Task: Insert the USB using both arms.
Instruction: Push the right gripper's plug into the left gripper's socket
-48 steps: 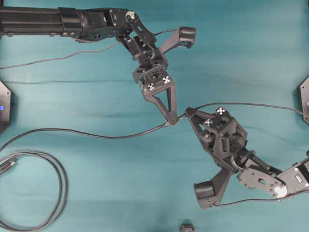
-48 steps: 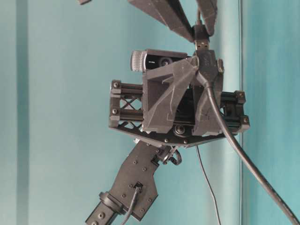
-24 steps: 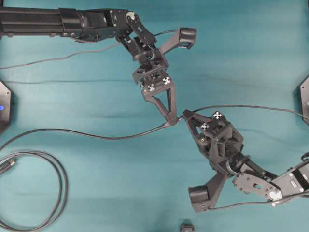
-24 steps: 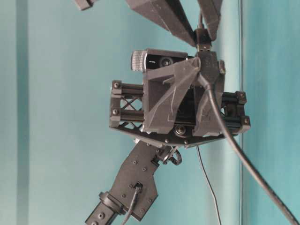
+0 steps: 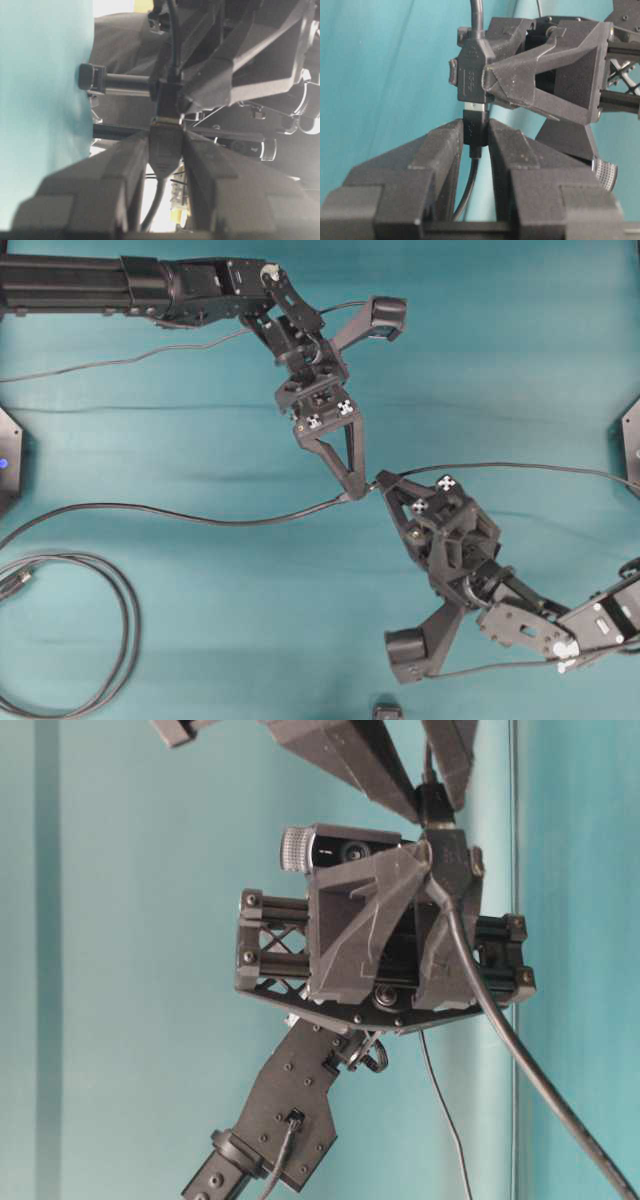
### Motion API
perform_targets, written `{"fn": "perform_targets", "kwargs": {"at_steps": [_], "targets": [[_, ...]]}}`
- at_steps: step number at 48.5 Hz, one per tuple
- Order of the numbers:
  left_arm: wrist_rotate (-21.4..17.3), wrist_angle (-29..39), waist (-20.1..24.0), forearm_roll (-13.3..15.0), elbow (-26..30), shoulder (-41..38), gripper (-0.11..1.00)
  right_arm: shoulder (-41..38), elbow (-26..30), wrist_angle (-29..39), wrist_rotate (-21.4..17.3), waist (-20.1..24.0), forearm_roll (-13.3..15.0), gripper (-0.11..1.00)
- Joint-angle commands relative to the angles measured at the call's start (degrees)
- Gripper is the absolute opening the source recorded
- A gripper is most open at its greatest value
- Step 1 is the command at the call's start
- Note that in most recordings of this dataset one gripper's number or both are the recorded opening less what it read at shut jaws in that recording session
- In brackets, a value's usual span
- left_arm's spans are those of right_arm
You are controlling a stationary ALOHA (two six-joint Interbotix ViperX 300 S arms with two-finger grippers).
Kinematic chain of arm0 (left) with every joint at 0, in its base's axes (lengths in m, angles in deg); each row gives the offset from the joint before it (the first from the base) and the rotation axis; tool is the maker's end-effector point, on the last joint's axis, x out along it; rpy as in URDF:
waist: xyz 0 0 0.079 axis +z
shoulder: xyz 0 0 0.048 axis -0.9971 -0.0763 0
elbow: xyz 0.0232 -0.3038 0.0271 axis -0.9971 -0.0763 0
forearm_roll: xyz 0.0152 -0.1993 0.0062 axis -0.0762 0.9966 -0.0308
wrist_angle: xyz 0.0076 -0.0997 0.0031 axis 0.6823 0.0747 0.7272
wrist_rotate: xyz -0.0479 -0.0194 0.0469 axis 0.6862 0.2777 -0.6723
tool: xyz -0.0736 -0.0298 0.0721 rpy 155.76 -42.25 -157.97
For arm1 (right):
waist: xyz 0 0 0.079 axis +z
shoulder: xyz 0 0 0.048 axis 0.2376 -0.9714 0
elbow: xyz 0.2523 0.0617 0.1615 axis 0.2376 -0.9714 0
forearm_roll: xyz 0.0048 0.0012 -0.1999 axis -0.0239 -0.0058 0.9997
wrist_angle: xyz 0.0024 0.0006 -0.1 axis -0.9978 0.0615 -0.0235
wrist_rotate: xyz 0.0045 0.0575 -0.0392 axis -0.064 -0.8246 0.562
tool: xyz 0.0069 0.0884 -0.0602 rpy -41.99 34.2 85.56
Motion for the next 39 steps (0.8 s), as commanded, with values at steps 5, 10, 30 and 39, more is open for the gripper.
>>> {"fn": "perform_targets", "kwargs": {"at_steps": [5,10,30,39], "targets": [[0.1,-0.6,1.1,0.1,1.8,1.6,0.27,0.0,3.3,-1.1,0.4,0.4,0.3,0.20],[-0.1,-0.6,1.1,0.0,1.8,1.6,0.27,0.0,3.7,-1.1,0.5,0.4,0.3,0.20],[-0.3,-0.5,1.4,0.0,2.6,1.4,0.27,-0.8,5.5,-2.6,0.6,0.4,0.3,0.20],[-0.2,-0.2,1.4,-0.1,2.6,1.4,0.27,-0.8,5.3,-2.7,0.4,0.4,0.3,0.20]]}}
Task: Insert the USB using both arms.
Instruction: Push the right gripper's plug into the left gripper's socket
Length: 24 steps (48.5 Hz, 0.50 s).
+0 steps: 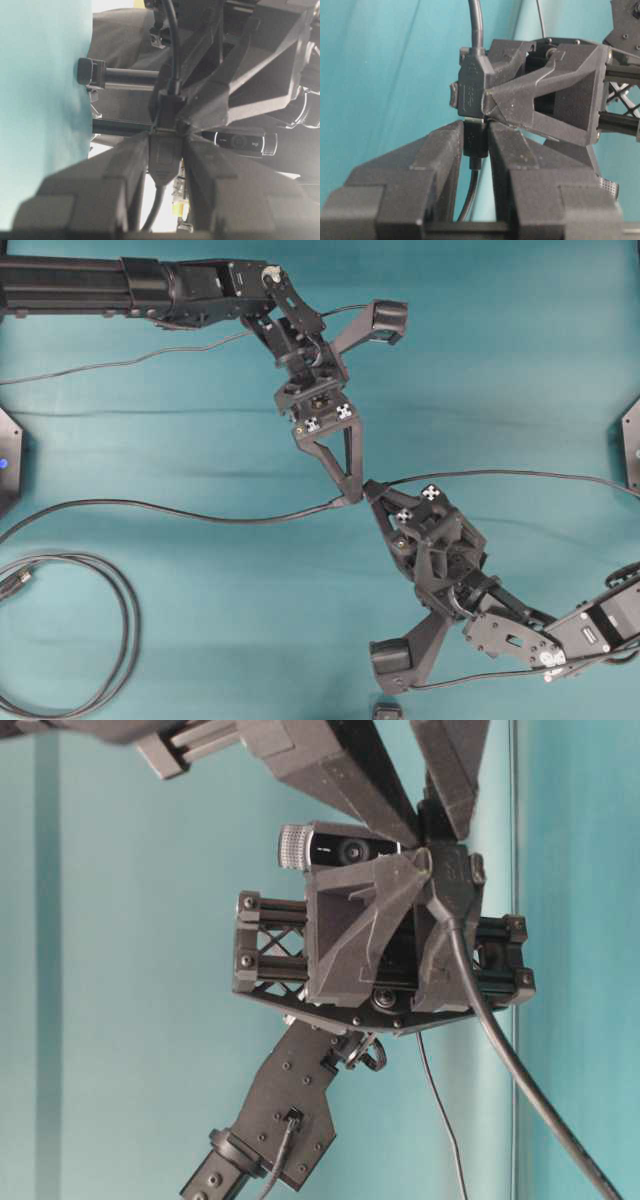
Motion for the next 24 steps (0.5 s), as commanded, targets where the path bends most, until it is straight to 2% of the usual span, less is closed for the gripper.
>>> {"fn": "perform_targets", "kwargs": {"at_steps": [1,9,18,24], "targets": [[-0.1,-0.4,1.7,0.4,2.3,1.4,0.27,0.7,2.5,-1.4,-0.2,0.4,0.5,0.20],[0.2,-0.4,1.6,0.4,2.3,1.5,0.27,0.6,1.6,0.3,-0.4,0.4,0.3,0.20],[0.4,0.0,1.6,0.4,2.3,1.7,0.27,-0.7,2.4,8.5,-0.5,0.5,0.0,0.20],[0.5,0.0,1.4,0.4,2.3,1.7,0.27,-0.6,2.5,9.5,-1.1,0.4,-0.2,0.20]]}}
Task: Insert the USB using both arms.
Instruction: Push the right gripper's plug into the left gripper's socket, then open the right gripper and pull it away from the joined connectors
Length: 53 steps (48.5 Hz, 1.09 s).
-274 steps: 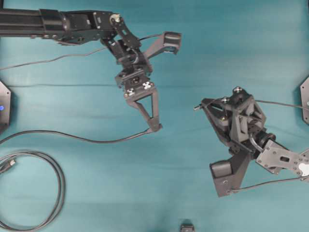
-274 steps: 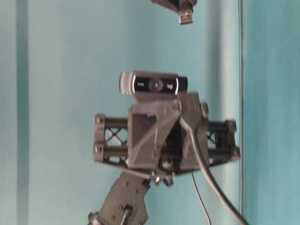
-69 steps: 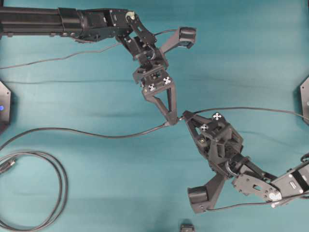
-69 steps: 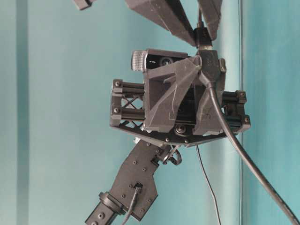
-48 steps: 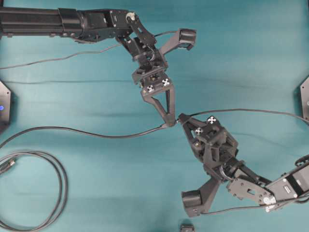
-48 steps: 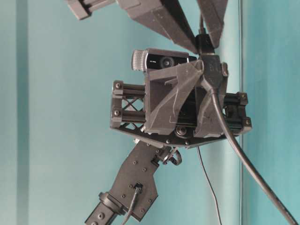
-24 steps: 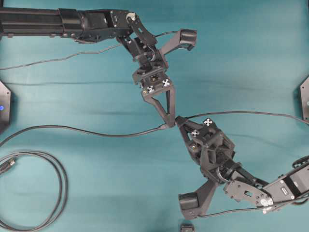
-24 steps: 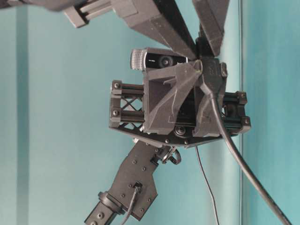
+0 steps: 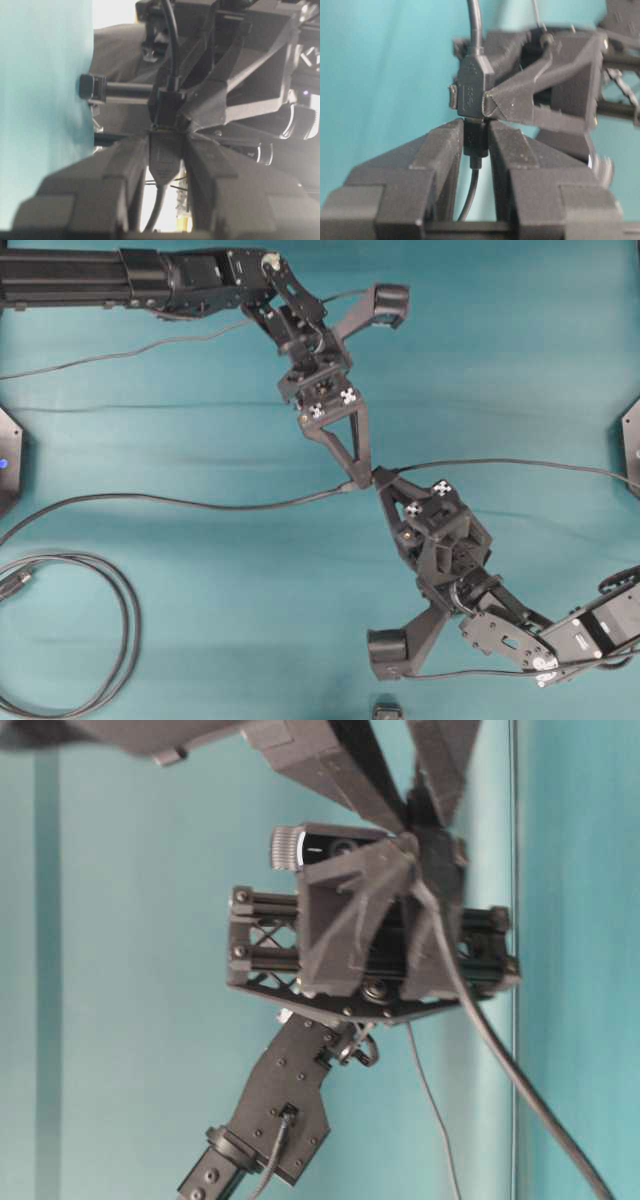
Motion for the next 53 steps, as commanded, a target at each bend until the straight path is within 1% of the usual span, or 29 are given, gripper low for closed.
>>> {"fn": "perform_targets", "kwargs": {"at_steps": [1,6,8,10,17,19,20,25,28,30,33,36,40,44,49,53], "targets": [[0.4,0.2,0.3,0.3,1.1,1.7,0.27,1.0,1.8,0.7,-0.4,0.4,0.0,0.20],[0.5,0.3,0.2,0.3,1.1,1.7,0.27,1.7,2.0,0.7,-2.0,-0.1,-1.6,0.20],[0.5,0.3,0.1,0.3,1.1,1.7,0.27,2.0,1.8,0.8,-2.7,-0.3,-2.3,0.22],[0.5,0.3,0.0,0.3,1.1,1.7,0.27,2.4,1.7,0.8,-3.1,-0.4,-2.7,0.31],[0.5,0.3,-0.4,0.4,1.1,1.7,0.27,2.6,0.8,0.8,-3.7,-0.4,-3.0,0.74],[0.5,0.3,-0.5,0.3,1.0,1.7,0.27,2.6,0.8,1.0,-3.7,-0.4,-3.0,0.81],[0.5,0.3,-0.5,0.3,1.1,1.7,0.27,2.6,0.7,1.1,-3.7,-0.4,-3.0,0.82],[0.6,0.1,-0.5,0.3,1.0,1.7,0.27,2.9,1.1,2.9,-3.8,-0.2,-3.2,0.77],[0.6,-0.4,-0.4,0.2,1.0,1.7,0.27,3.6,1.4,4.6,-4.2,0.2,-3.5,0.77],[0.6,-1.5,-0.2,-0.4,0.9,1.7,0.27,4.4,1.5,5.6,-4.9,0.4,-3.9,0.77],[0.4,-4.6,-0.1,-3.0,1.1,1.9,0.27,6.3,1.5,6.8,-6.2,0.9,-4.9,0.77],[0.4,-8.3,-0.1,-7.1,1.1,2.5,0.27,9.1,1.5,7.6,-8.4,1.1,-6.3,0.77],[0.2,-13.7,-0.1,-14.6,1.5,3.6,0.27,12.6,1.5,7.6,-11.2,1.1,-7.9,0.77],[0.2,-19.2,-0.4,-23.3,1.0,5.0,0.27,15.9,1.6,6.9,-13.7,1.1,-9.4,0.77],[0.6,-24.1,-2.5,-32.9,0.8,6.2,0.27,20.5,1.8,5.4,-17.4,1.1,-11.2,0.77],[0.6,-26.6,-4.7,-38.1,0.7,6.0,0.27,23.6,1.6,5.0,-21.4,1.0,-12.5,0.77]]}}
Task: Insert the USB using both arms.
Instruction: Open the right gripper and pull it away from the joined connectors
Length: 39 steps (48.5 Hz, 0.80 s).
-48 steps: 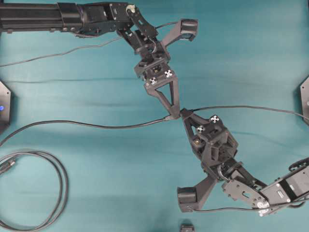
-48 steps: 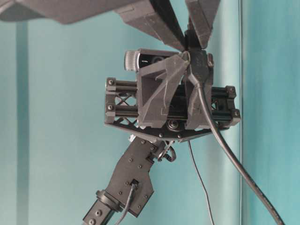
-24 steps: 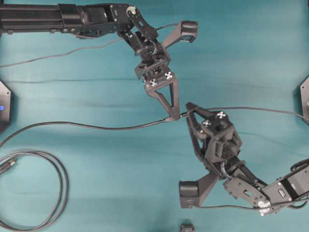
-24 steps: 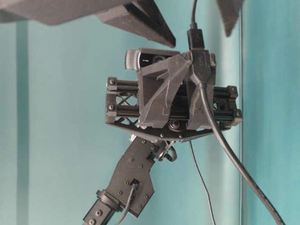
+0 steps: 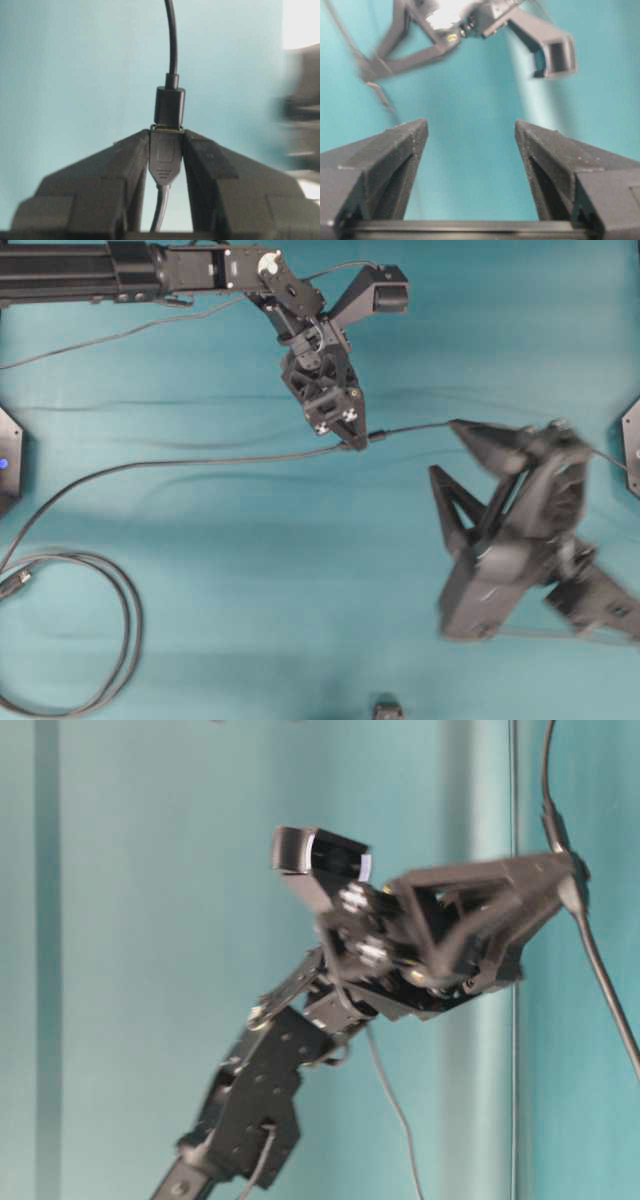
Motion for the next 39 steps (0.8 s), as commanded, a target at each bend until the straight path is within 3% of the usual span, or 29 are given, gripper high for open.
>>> {"fn": "perform_targets", "kwargs": {"at_steps": [1,12,17,23,32,39], "targets": [[0.5,-3.1,-3.6,-6.1,0.6,2.4,0.27,5.4,1.1,-0.4,-4.6,-0.4,-1.1,0.77],[1.0,-8.0,-9.8,-20.1,0.4,-0.1,0.27,13.7,-3.4,-0.4,-17.3,-0.8,-2.3,0.77],[4.2,-10.1,-11.2,-24.7,0.3,-1.0,0.27,16.3,-5.8,-0.4,-21.0,-0.9,-2.3,0.77],[9.6,-11.6,-11.2,-29.3,0.2,-1.1,0.27,17.9,-6.9,-0.4,-22.6,-1.3,-2.3,0.77],[18.2,-12.0,-12.3,-41.0,0.3,-1.9,0.27,20.1,-8.1,-0.4,-22.7,-3.2,-2.3,0.77],[25.0,-12.5,-12.8,-47.2,0.5,-2.3,0.27,21.8,-9.1,-0.4,-22.7,-3.8,-2.3,0.77]]}}
